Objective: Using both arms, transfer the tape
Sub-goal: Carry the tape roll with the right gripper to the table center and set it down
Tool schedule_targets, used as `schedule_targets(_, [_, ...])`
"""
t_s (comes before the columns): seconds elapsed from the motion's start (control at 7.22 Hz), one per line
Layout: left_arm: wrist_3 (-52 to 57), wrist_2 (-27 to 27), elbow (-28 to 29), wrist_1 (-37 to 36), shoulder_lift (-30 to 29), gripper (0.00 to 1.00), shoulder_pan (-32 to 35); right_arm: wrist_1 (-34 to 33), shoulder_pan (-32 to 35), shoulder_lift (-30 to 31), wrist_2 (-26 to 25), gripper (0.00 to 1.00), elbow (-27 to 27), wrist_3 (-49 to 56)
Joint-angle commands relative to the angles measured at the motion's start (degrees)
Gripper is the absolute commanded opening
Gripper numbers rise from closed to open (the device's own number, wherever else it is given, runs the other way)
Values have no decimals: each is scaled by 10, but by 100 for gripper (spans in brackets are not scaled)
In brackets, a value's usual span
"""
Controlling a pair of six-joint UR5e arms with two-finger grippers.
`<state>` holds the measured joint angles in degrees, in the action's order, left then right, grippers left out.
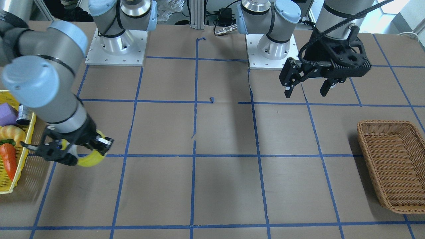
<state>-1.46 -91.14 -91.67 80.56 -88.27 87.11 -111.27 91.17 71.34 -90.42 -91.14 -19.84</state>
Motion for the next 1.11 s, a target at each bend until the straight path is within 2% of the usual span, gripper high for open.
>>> schedule_targets(0.0, [0,0,-1,0,0,100,0,-70,119,-81,0,0,23,-197])
schedule_targets(0.28, [0,0,0,0,0,100,0,-72,181,-143,1,0,71,-284])
schedule_targets(0.42, [0,-1,-1,0,1,100,0,-73,196,-157,0,0,84,-295])
schedule_targets(0.83, [0,0,-1,0,1,100,0,-87,218,-182,2,0,86,-301])
schedule_targets(0.97, [0,-1,-1,0,1,100,0,-88,218,-182,2,6,87,-298])
